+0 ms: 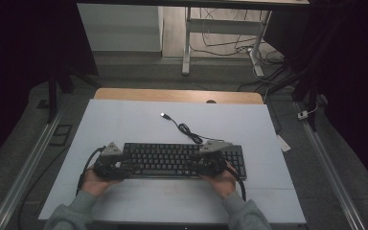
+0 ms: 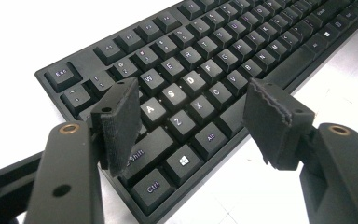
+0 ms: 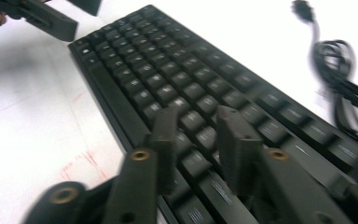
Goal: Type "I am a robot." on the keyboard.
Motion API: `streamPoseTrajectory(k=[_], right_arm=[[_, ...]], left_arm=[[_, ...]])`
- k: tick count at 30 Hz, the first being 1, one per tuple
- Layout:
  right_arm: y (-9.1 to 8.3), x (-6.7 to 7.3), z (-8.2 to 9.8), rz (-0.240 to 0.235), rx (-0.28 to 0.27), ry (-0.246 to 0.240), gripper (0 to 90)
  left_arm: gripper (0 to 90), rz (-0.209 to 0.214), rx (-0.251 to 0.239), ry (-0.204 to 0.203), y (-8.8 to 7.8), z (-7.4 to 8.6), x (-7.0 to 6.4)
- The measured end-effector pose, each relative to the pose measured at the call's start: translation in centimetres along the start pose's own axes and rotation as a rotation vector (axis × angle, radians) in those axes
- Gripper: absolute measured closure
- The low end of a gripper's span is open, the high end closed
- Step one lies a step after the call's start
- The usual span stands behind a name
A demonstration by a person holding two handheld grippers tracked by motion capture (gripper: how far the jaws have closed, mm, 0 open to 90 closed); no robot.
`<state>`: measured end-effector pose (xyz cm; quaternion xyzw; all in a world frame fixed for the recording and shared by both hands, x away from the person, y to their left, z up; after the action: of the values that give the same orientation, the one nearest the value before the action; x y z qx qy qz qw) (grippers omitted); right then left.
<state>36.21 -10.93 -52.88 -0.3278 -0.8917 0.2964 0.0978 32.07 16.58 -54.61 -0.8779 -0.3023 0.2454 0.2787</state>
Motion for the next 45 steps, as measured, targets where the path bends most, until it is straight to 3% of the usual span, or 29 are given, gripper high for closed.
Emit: streamPoseTrajectory(k=[5,13,30,40,45], right_arm=[[-1.6,-1.4,0.8,0.036,-0.027,0.031,55.5],[-3.2,-2.5,1.8,0.055,-0.038,0.047,52.9],[-3.2,-2.6,1.8,0.07,-0.032,0.032,52.3],[-3.0,-2.6,1.9,0.068,-0.027,0.028,52.3],[-2.9,-2.6,1.9,0.067,-0.026,0.026,52.3]], left_arm=[[36.2,0.001,0.002,0.002,0.0,0.0,0.0],[36.2,0.002,0.002,0.001,0.1,0.0,0.0],[36.6,0.003,-0.006,0.015,0.1,-0.2,-0.3],[37.1,0.028,-0.003,0.044,0.7,-0.7,-1.6],[41.5,0.036,0.005,0.067,1.3,-0.9,-2.3]])
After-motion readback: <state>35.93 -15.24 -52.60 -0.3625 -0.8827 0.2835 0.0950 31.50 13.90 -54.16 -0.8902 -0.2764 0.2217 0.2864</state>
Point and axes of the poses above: each handheld gripper's, and its own axes: y roughly forward along the jaws, z roughly out of its underside, x roughly to its left, the point moved 6 cm from there along y, roughly forward along the jaws, and after that the axes turned 10 degrees about z, right-handed, at the moved point
